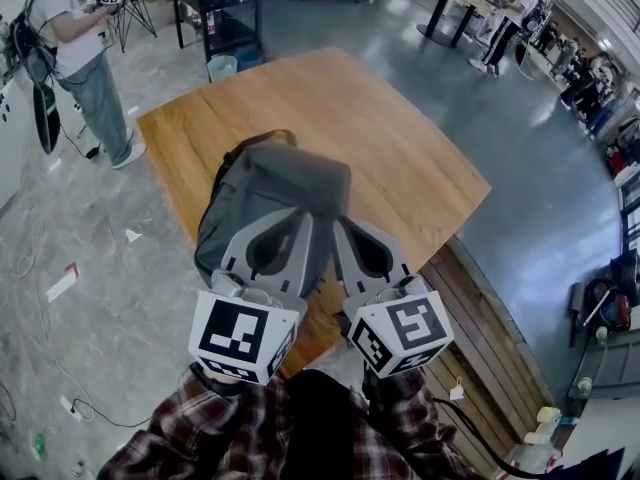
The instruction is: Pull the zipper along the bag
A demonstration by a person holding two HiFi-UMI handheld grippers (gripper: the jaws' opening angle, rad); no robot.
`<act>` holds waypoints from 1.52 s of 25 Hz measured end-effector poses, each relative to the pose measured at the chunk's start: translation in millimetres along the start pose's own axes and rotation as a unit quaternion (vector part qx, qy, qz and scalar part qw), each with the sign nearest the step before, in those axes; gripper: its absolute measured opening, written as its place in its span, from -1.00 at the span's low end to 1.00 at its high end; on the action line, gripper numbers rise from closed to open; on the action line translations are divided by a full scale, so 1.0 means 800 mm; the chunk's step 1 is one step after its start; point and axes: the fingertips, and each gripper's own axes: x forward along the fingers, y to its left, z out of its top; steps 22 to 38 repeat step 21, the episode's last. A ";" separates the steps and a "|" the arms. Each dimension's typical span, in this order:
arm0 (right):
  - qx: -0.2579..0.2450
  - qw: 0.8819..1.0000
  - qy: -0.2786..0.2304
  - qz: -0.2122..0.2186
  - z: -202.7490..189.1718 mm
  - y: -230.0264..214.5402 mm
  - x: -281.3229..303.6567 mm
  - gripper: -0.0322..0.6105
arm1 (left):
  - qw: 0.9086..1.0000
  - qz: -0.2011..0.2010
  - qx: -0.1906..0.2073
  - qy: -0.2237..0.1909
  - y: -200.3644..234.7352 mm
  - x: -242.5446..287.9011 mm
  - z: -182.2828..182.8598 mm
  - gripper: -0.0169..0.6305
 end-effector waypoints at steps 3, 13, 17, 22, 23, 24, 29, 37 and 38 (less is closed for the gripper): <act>-0.001 1.000 -0.001 0.000 0.000 0.001 0.000 -0.87 | 1.000 -0.003 0.001 0.000 0.000 0.000 -0.001 -0.92; -0.003 1.000 -0.002 0.000 0.000 0.001 -0.001 -0.87 | 1.000 -0.003 0.002 0.008 0.002 -0.001 -0.004 -0.92; -0.002 1.000 -0.001 0.002 -0.002 0.001 -0.003 -0.87 | 1.000 -0.005 0.002 0.010 -0.001 0.001 -0.005 -0.92; -0.004 1.000 0.000 0.008 -0.001 0.003 -0.005 -0.87 | 1.000 -0.006 0.002 0.011 -0.005 0.002 -0.004 -0.92; -0.004 1.000 0.000 0.008 -0.001 0.003 -0.005 -0.87 | 1.000 -0.006 0.002 0.011 -0.005 0.002 -0.004 -0.92; -0.004 1.000 0.000 0.008 -0.001 0.003 -0.005 -0.87 | 1.000 -0.006 0.002 0.011 -0.005 0.002 -0.004 -0.92; -0.004 1.000 0.000 0.008 -0.001 0.003 -0.005 -0.87 | 1.000 -0.006 0.002 0.011 -0.005 0.002 -0.004 -0.92; -0.004 1.000 0.000 0.008 -0.001 0.003 -0.005 -0.87 | 1.000 -0.006 0.002 0.011 -0.005 0.002 -0.004 -0.92; -0.004 1.000 0.000 0.008 -0.001 0.003 -0.005 -0.87 | 1.000 -0.006 0.002 0.011 -0.005 0.002 -0.004 -0.92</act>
